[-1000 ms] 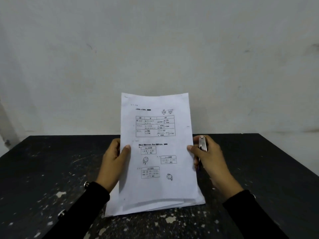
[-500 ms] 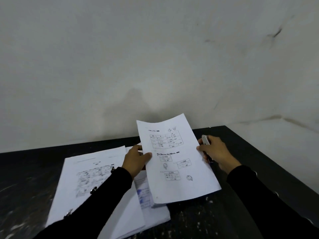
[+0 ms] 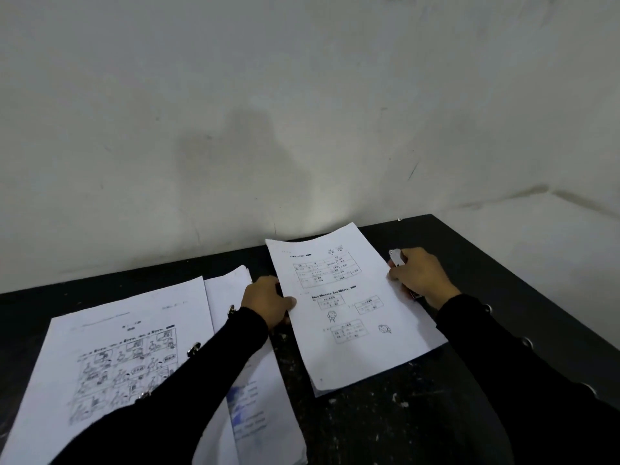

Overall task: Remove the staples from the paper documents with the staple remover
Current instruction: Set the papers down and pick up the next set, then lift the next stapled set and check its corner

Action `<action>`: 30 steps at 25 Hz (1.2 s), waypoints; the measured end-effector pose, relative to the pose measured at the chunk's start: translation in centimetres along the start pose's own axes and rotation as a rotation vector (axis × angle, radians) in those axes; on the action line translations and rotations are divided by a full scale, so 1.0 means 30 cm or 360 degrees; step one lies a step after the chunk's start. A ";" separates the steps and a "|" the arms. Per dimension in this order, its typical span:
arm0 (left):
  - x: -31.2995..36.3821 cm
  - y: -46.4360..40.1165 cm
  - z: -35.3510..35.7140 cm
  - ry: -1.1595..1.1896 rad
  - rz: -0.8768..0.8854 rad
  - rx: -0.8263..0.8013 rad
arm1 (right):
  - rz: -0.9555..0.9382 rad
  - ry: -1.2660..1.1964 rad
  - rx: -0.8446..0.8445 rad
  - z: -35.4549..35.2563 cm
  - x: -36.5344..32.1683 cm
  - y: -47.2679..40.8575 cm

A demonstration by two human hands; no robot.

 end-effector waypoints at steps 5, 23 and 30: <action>-0.007 -0.048 -0.004 -0.0099 -0.0008 0.0065 | -0.0022 0.0072 0.0009 0.033 0.002 -0.031; -0.040 0.253 -0.298 -0.0200 0.0340 0.0582 | -0.0430 -0.0258 -0.0117 0.205 -0.322 0.275; -0.403 0.453 -0.601 -0.0272 0.0104 0.0850 | -0.0325 -0.0647 -0.0548 0.443 -0.515 0.519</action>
Point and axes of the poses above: each hand's wrist, its own y-axis away from the middle knuckle, its own z-axis out of the palm, x = y × z, the point moved 8 cm from there along -y, towards the middle knuckle, and after that the axes turned 9 degrees about -z, right-handed, at the moved point
